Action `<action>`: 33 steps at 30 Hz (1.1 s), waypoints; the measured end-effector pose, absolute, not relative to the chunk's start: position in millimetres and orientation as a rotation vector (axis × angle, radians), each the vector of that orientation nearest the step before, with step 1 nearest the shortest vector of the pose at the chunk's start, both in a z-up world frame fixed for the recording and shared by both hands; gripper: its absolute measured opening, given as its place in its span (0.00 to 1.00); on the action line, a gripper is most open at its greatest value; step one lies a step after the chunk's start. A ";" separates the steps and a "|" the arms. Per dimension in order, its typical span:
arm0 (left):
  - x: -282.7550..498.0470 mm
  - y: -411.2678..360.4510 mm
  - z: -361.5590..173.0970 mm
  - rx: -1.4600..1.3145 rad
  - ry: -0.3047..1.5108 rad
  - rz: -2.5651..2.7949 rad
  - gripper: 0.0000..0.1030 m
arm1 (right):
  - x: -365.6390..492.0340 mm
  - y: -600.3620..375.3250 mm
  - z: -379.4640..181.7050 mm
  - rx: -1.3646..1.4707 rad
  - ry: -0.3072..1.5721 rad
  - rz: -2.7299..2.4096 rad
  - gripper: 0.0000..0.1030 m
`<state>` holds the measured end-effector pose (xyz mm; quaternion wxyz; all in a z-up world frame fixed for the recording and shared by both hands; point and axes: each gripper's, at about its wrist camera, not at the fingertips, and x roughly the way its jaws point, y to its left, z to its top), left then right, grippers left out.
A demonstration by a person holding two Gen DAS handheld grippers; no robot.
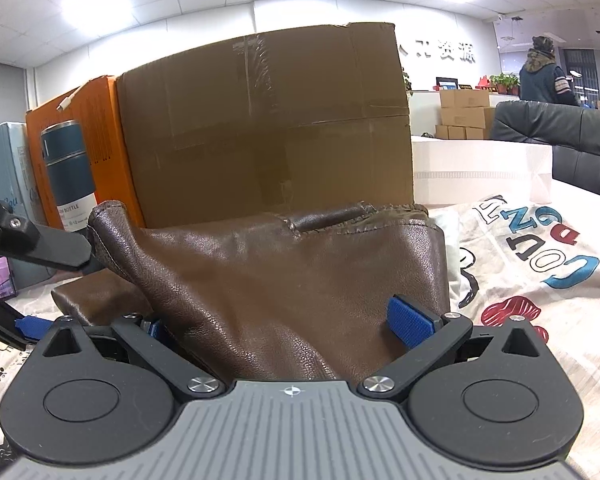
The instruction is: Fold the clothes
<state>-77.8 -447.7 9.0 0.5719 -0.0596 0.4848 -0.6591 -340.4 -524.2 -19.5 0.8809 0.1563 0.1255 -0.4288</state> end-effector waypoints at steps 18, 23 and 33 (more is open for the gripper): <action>-60.6 -436.1 -25.8 -0.454 1.039 -1.500 0.59 | -348.4 -521.3 -17.7 0.368 0.172 -0.995 0.78; -35.4 -436.1 -35.0 -0.572 1.213 -1.480 0.66 | -337.0 -513.7 -11.9 0.293 0.215 -1.021 0.79; -33.7 -446.2 -42.4 -0.529 1.229 -1.432 0.83 | -265.2 -531.9 -9.8 0.226 0.397 -0.957 0.67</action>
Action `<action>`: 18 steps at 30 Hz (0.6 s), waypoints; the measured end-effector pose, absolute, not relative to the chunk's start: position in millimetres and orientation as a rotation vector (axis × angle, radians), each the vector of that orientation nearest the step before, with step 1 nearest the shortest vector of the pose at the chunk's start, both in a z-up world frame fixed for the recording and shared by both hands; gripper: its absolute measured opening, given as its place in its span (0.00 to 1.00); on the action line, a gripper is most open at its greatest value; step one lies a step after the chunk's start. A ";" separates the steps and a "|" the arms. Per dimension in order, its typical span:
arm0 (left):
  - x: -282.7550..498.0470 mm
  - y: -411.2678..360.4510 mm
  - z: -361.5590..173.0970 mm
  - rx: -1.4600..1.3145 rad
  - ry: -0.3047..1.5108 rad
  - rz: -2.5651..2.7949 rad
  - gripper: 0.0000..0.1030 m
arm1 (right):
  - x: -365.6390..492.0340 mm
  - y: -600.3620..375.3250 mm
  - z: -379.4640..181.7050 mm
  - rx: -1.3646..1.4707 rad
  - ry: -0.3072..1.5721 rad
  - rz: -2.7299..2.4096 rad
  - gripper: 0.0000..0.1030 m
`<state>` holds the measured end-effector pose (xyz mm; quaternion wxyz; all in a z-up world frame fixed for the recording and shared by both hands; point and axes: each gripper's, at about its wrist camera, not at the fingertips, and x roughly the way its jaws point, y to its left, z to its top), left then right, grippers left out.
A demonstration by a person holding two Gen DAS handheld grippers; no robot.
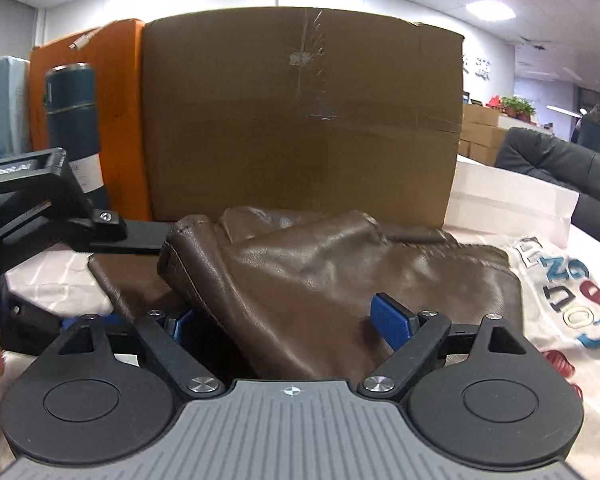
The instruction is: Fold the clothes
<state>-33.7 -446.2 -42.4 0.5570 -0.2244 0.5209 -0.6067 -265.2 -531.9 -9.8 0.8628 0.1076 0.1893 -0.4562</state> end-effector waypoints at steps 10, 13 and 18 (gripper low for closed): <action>-55.2 -455.2 -42.5 -0.428 0.991 -1.493 0.13 | -364.1 -537.5 9.0 0.506 -0.017 -1.062 0.07; -54.4 -452.9 -43.9 -0.429 0.956 -1.511 0.10 | -382.0 -532.2 25.0 0.509 -0.128 -1.056 0.06; -67.5 -426.0 -11.2 -0.438 0.723 -1.591 0.10 | -399.6 -502.0 67.5 0.444 -0.244 -1.020 0.05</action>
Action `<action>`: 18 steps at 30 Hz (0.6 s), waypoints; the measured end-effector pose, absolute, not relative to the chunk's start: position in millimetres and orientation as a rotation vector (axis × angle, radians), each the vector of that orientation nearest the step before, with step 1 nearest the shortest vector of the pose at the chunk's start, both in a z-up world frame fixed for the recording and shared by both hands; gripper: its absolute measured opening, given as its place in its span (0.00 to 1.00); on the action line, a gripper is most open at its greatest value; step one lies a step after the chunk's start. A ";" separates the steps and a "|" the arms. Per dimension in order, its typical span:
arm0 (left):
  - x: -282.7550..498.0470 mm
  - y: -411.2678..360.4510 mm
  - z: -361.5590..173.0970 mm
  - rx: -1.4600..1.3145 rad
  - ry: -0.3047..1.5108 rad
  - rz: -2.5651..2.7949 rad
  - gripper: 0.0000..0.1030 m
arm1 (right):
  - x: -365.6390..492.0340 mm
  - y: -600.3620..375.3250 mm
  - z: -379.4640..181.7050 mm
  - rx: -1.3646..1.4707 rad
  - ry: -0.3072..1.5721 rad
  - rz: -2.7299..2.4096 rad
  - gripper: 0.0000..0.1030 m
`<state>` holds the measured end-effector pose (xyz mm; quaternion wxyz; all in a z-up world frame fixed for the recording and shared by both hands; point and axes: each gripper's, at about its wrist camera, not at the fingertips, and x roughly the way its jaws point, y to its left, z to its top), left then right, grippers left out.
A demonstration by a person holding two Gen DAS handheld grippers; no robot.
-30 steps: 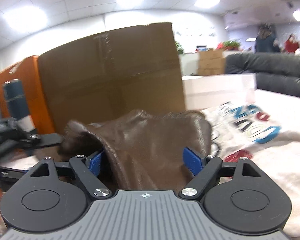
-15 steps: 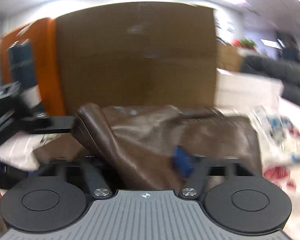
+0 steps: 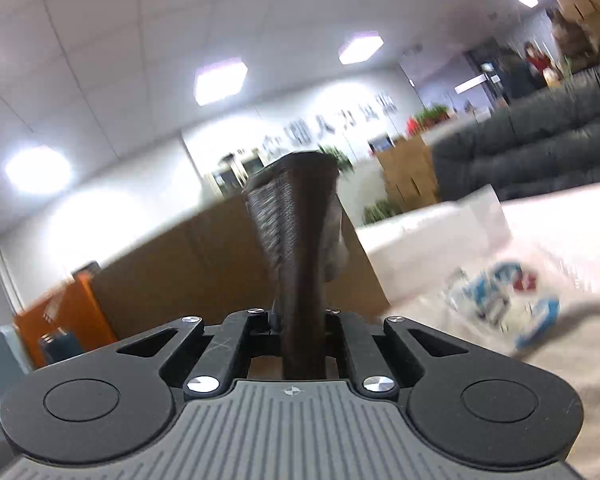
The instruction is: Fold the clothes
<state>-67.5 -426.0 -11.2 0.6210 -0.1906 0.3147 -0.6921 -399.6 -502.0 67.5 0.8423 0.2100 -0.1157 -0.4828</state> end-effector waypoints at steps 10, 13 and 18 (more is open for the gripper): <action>-57.0 -295.1 75.9 -0.416 0.244 -1.555 0.09 | -394.6 -430.1 133.1 0.449 -0.426 -0.713 0.05; -42.6 -237.2 91.1 -0.354 0.123 -1.442 0.10 | -369.3 -419.2 134.6 0.520 -0.446 -0.604 0.05; -17.9 -154.3 97.4 -0.195 0.006 -1.200 0.10 | -315.8 -406.8 113.1 0.623 -0.427 -0.497 0.05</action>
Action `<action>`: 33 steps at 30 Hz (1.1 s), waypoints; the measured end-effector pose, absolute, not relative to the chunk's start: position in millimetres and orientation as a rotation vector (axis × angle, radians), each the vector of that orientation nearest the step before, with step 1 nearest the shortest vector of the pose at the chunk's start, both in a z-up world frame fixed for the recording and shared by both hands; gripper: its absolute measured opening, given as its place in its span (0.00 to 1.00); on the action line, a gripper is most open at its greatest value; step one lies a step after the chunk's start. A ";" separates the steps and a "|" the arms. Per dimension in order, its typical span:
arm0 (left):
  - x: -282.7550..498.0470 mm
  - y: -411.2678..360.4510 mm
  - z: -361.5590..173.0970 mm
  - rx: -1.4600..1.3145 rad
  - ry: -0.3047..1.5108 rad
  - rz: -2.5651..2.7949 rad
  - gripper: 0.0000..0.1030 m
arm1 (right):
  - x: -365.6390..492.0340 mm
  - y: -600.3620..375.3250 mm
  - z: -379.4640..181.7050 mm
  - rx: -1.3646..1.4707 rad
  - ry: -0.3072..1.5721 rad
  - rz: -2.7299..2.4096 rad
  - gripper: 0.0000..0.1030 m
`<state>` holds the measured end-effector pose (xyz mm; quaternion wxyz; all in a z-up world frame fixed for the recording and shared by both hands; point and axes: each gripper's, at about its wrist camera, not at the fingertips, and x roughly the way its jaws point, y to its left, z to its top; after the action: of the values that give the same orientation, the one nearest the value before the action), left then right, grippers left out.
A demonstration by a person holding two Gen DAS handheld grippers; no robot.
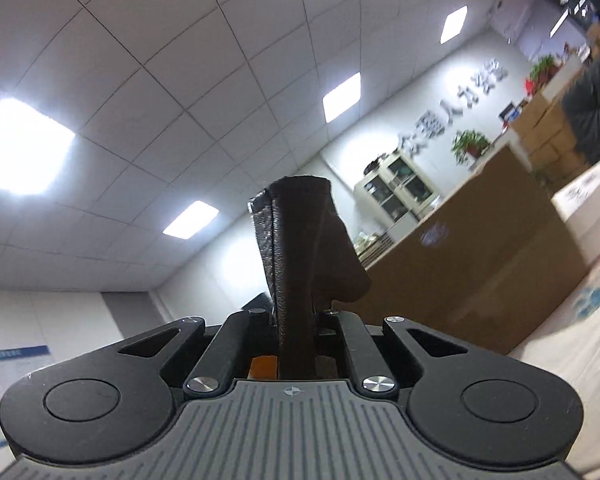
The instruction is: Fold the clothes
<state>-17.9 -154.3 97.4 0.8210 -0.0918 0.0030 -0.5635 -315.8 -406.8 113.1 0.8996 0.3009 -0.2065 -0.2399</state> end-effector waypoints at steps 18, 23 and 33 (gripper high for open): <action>21.9 -88.1 -3.4 0.312 0.450 -1.038 0.81 | -289.3 -415.6 -8.7 0.599 0.315 -0.550 0.40; 35.3 -81.6 21.2 0.290 0.324 -1.005 0.96 | -313.2 -423.8 8.5 0.463 0.295 -0.669 0.67; 105.7 -163.4 -11.9 0.199 0.610 -1.081 0.96 | -279.4 -452.2 22.7 0.404 0.325 -0.492 0.84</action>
<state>105.8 -163.4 -11.9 0.8090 0.0932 0.2852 -0.5054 -279.4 -452.2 22.7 0.9369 0.1976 0.1590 -0.2408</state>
